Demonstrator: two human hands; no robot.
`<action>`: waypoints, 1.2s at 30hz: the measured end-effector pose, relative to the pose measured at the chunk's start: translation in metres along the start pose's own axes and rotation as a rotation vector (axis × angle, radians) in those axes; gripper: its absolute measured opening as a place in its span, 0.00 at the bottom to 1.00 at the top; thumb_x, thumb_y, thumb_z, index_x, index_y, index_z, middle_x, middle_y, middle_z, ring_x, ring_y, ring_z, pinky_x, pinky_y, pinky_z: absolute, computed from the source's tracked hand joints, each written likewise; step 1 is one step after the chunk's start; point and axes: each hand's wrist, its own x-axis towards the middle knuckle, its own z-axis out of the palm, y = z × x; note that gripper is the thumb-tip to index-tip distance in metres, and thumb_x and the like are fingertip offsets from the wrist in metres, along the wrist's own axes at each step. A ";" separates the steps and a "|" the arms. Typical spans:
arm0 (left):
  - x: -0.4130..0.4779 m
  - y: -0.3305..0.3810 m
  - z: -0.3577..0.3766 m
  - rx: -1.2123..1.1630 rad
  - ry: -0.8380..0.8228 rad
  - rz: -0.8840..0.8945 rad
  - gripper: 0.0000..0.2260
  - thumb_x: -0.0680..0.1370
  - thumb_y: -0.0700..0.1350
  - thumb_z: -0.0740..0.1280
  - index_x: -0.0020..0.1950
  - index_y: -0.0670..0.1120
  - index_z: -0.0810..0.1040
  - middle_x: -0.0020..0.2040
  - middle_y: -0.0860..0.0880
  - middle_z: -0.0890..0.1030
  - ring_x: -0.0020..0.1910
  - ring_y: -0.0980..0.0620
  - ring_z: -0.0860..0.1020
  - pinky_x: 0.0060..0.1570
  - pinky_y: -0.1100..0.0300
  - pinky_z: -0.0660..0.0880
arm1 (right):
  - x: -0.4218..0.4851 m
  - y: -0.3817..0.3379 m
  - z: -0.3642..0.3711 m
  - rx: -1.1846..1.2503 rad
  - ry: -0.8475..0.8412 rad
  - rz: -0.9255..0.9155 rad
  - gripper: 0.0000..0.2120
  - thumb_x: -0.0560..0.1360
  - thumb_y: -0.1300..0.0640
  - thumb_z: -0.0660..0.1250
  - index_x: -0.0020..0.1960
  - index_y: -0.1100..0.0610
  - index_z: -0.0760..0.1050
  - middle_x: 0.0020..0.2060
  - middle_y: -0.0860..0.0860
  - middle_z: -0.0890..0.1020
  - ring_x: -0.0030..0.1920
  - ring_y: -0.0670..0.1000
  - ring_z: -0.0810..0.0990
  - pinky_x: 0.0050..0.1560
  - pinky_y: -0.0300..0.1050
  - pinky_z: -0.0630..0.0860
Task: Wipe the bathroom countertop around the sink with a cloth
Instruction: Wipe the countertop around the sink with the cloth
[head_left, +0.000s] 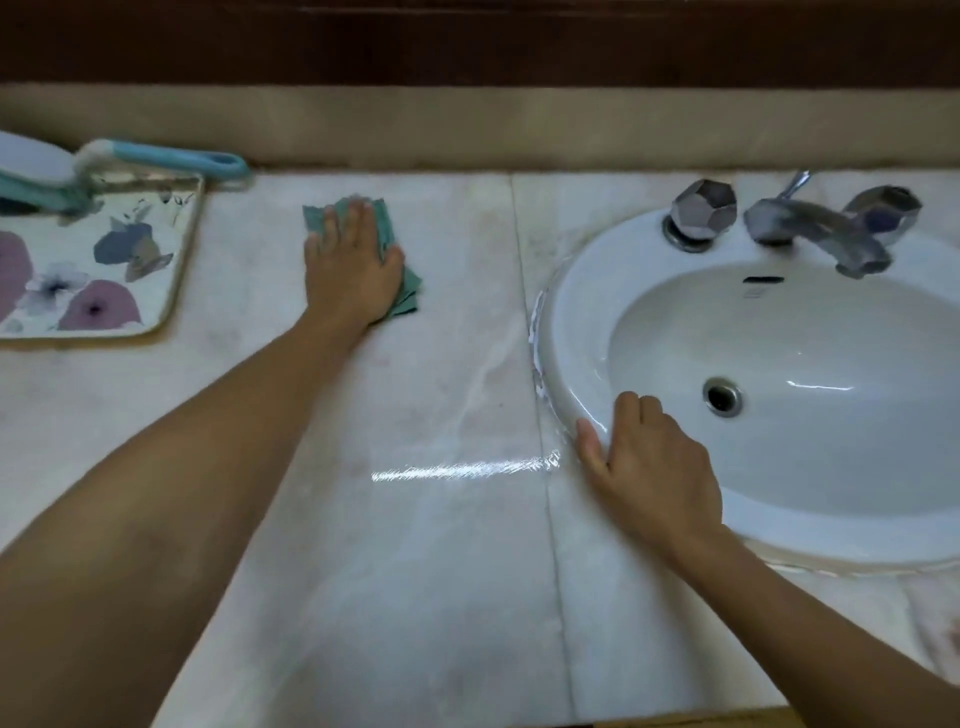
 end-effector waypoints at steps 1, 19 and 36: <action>-0.004 0.002 0.001 -0.008 0.003 -0.036 0.29 0.81 0.55 0.49 0.79 0.44 0.51 0.80 0.45 0.52 0.78 0.42 0.51 0.73 0.43 0.52 | 0.001 0.001 0.000 -0.012 -0.005 0.002 0.22 0.76 0.39 0.47 0.48 0.57 0.67 0.42 0.54 0.73 0.40 0.59 0.76 0.31 0.48 0.64; -0.135 -0.034 -0.005 0.004 -0.062 0.233 0.30 0.79 0.60 0.51 0.79 0.51 0.53 0.79 0.52 0.54 0.78 0.49 0.50 0.73 0.46 0.56 | 0.014 -0.058 0.006 0.072 0.106 -0.184 0.31 0.71 0.49 0.58 0.72 0.59 0.64 0.72 0.62 0.64 0.72 0.64 0.61 0.67 0.60 0.56; -0.206 -0.162 -0.035 -0.026 0.078 -0.482 0.30 0.81 0.59 0.47 0.80 0.49 0.48 0.80 0.51 0.48 0.78 0.48 0.46 0.75 0.47 0.48 | 0.010 -0.100 0.028 0.157 -0.027 -0.310 0.29 0.77 0.42 0.52 0.76 0.49 0.59 0.77 0.52 0.56 0.77 0.56 0.51 0.72 0.52 0.50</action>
